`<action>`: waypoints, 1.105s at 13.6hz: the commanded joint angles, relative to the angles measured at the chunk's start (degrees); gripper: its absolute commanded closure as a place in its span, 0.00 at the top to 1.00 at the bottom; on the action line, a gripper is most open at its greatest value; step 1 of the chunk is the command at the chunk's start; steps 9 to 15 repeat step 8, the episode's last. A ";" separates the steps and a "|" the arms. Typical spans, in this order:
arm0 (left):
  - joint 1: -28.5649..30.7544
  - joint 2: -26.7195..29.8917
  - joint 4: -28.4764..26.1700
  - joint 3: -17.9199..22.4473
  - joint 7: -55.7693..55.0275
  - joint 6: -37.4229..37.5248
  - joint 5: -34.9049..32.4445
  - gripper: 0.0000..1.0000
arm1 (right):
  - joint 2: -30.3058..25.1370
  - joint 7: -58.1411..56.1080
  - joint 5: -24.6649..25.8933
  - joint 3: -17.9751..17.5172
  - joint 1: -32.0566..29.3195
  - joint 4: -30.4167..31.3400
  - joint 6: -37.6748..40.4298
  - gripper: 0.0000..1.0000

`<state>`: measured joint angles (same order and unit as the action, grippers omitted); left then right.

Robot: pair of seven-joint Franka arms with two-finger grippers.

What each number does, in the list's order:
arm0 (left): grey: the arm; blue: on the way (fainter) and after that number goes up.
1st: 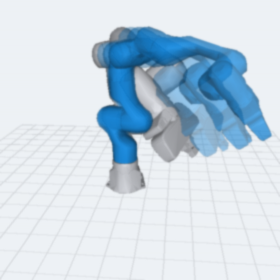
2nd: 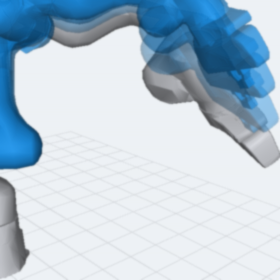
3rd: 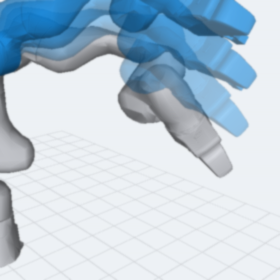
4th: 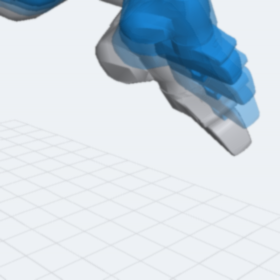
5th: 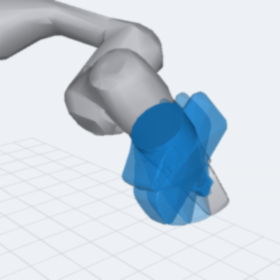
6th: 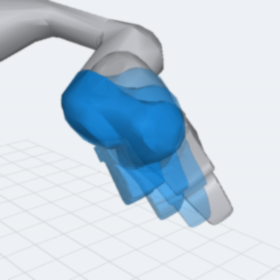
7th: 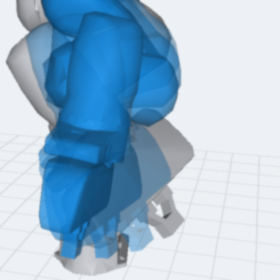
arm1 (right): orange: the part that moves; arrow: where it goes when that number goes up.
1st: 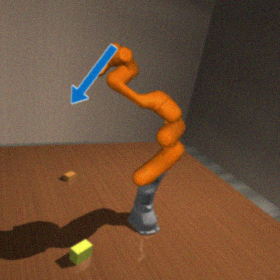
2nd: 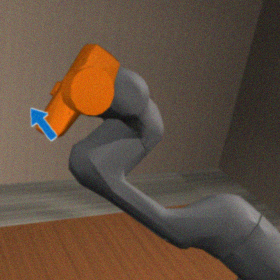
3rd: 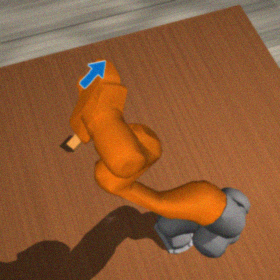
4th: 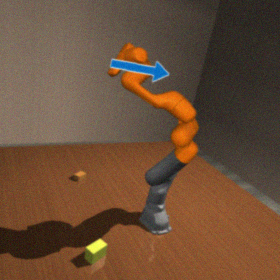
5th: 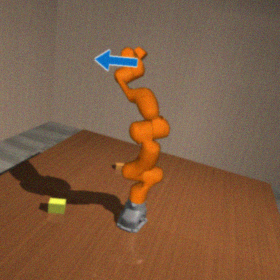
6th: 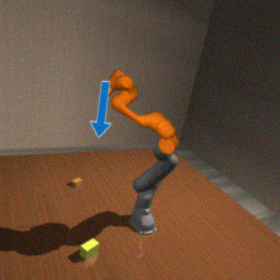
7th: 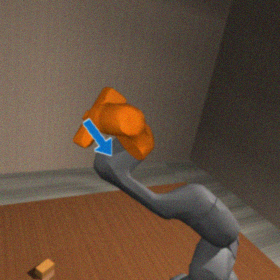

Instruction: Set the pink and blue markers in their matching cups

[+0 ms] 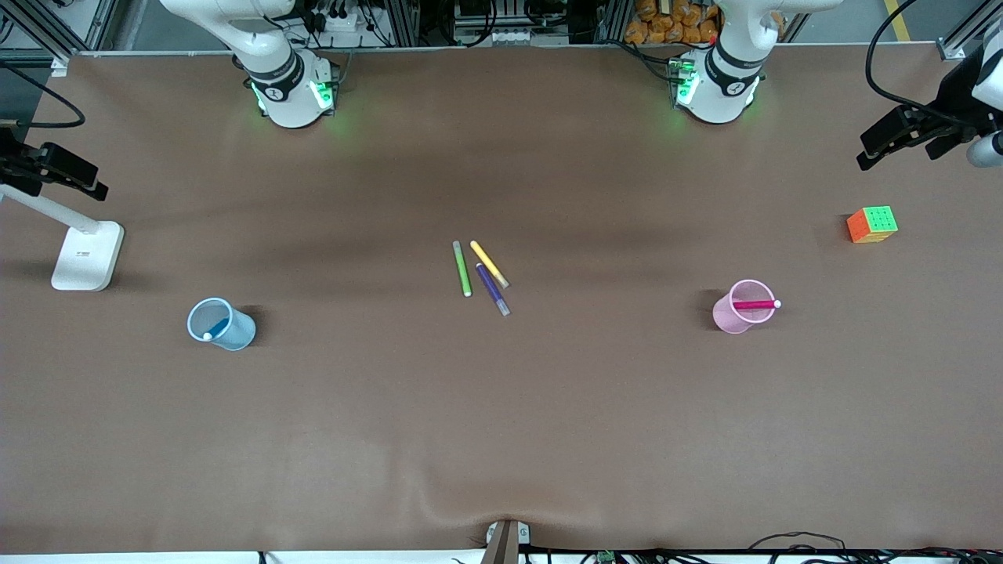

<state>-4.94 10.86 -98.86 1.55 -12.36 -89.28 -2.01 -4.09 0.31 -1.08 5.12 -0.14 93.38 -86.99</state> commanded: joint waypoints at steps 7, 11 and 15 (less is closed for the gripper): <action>-0.69 -1.81 2.97 -0.23 1.46 2.09 0.26 1.00 | -1.10 -0.22 -1.29 -0.29 0.31 -1.36 0.94 1.00; -0.60 -1.81 3.15 -0.93 1.72 2.09 0.26 1.00 | -1.01 -0.22 -1.29 -0.29 0.32 -1.45 0.94 1.00; -0.60 -1.81 3.15 -0.93 1.72 2.09 0.26 1.00 | -1.01 -0.22 -1.29 -0.29 0.32 -1.45 0.94 1.00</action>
